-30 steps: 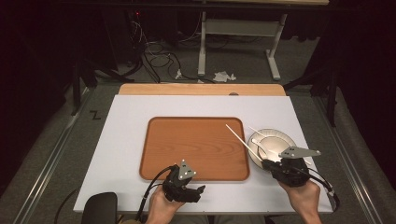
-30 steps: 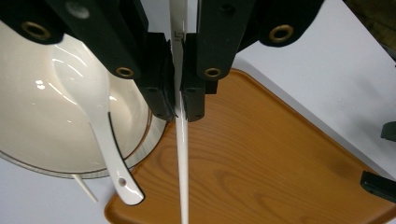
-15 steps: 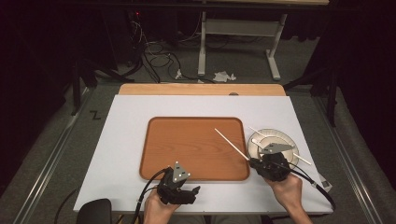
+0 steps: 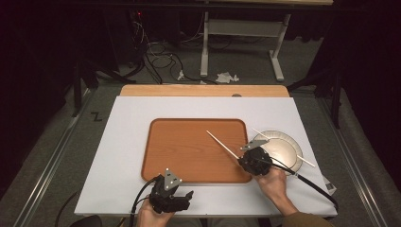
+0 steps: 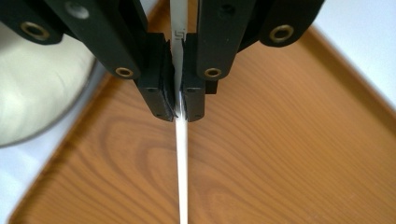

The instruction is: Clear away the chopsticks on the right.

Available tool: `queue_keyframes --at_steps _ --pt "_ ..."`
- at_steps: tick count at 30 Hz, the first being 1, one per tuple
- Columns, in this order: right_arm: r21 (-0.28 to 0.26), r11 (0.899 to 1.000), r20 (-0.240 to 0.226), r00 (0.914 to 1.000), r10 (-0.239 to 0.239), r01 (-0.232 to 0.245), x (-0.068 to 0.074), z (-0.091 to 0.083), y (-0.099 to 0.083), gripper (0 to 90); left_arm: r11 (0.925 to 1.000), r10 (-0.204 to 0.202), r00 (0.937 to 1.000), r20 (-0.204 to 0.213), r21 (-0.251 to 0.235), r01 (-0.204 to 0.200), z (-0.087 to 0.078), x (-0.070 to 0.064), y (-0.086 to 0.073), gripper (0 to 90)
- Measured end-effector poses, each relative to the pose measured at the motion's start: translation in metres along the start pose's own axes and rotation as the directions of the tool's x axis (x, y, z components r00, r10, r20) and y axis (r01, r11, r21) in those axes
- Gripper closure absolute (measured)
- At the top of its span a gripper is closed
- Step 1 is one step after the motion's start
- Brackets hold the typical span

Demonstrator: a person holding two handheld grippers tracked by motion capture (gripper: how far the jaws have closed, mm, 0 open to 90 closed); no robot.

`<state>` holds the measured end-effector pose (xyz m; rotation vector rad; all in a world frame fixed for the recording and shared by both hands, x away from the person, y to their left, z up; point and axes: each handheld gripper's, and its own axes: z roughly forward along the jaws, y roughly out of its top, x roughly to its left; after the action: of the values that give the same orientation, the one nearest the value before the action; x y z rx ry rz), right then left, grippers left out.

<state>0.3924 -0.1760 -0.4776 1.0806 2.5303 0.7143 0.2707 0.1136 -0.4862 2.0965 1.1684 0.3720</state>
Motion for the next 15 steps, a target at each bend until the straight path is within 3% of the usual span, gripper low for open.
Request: queue_keyframes --at_steps 10,15 --pt "0.044 0.999 -0.007 1.0 -0.003 0.003 -0.002 0.021 0.012 84.5 0.9994 -0.034 0.9986 -0.04 -0.005 0.034 -0.009 0.003 -0.01 27.0" --pt "0.053 0.998 0.028 0.999 -0.035 0.034 0.001 0.025 0.017 83.9 0.999 -0.045 0.9976 -0.053 -0.003 0.045 -0.011 0.003 -0.013 26.9"
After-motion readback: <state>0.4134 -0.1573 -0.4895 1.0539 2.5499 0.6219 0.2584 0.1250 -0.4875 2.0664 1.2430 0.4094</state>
